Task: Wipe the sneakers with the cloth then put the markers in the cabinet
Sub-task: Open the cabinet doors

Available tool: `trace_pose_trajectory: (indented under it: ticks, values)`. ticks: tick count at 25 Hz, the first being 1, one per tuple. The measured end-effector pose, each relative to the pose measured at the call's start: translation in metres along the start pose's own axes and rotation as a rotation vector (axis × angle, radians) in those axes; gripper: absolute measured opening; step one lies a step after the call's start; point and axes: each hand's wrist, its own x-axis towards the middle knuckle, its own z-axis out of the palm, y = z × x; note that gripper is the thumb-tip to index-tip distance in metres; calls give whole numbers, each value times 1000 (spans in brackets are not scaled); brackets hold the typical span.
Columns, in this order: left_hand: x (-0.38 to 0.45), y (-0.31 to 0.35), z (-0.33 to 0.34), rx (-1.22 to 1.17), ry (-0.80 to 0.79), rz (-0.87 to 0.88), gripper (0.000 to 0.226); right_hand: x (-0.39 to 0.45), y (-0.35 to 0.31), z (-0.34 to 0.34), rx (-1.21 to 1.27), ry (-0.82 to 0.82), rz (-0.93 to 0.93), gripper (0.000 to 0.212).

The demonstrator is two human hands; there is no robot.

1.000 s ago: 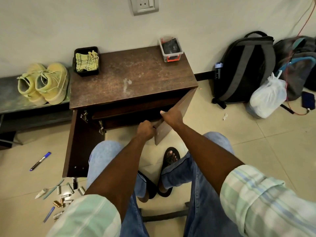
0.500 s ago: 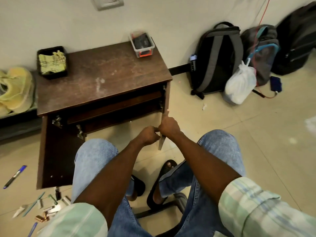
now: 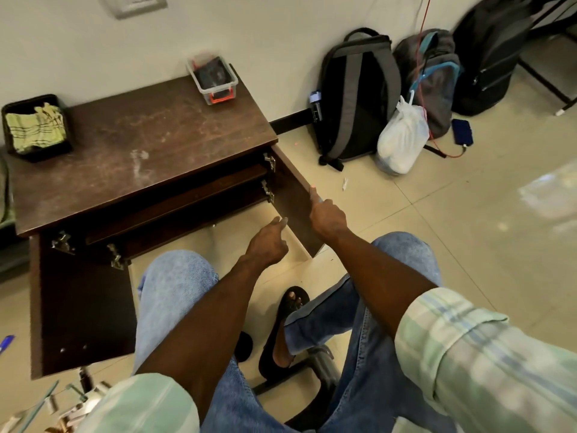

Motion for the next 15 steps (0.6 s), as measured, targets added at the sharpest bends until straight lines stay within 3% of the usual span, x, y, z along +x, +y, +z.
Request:
trace_pose_trajectory:
  ticks: [6,9,11,15]
  values:
    - [-3,-3,-5,46,12,-26,66,5,-6,4,-58,-51,120,68]
    - [-12,-11,-15,31,57,-46,66,-6,-23,7,-193,99,-86,67]
    - [-24,-20,-24,22,99,-75,65,-17,-41,8,-146,86,-231,69]
    - [-59,-42,-40,4,185,-164,64,-48,-83,10,5,7,-407,37]
